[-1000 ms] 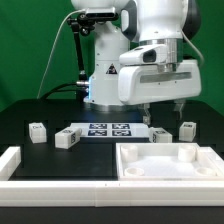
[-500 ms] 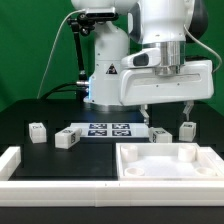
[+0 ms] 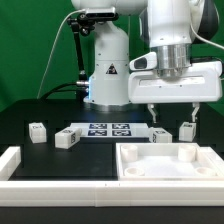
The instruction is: Assemble one leg
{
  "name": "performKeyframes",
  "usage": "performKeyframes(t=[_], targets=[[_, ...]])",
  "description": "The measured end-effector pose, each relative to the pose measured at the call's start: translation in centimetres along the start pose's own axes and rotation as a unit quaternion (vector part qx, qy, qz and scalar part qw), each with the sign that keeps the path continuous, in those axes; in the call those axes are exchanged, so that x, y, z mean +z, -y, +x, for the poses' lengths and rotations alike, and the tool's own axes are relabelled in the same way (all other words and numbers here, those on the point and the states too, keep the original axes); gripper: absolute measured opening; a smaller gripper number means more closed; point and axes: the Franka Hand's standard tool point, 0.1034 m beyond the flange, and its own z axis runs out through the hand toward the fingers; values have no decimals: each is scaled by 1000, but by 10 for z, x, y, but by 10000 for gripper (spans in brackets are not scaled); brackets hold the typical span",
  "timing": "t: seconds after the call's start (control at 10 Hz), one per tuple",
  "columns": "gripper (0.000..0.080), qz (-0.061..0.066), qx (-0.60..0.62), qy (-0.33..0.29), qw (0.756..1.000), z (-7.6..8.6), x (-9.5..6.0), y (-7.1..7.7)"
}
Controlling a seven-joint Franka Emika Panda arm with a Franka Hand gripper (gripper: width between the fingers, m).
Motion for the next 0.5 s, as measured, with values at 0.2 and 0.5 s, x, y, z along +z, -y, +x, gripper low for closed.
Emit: performKeyframes(t=[0.2, 0.5], targets=[[649, 1, -2, 1, 1000, -1, -1, 1], [649, -3, -13, 17, 1000, -11, 1, 7]])
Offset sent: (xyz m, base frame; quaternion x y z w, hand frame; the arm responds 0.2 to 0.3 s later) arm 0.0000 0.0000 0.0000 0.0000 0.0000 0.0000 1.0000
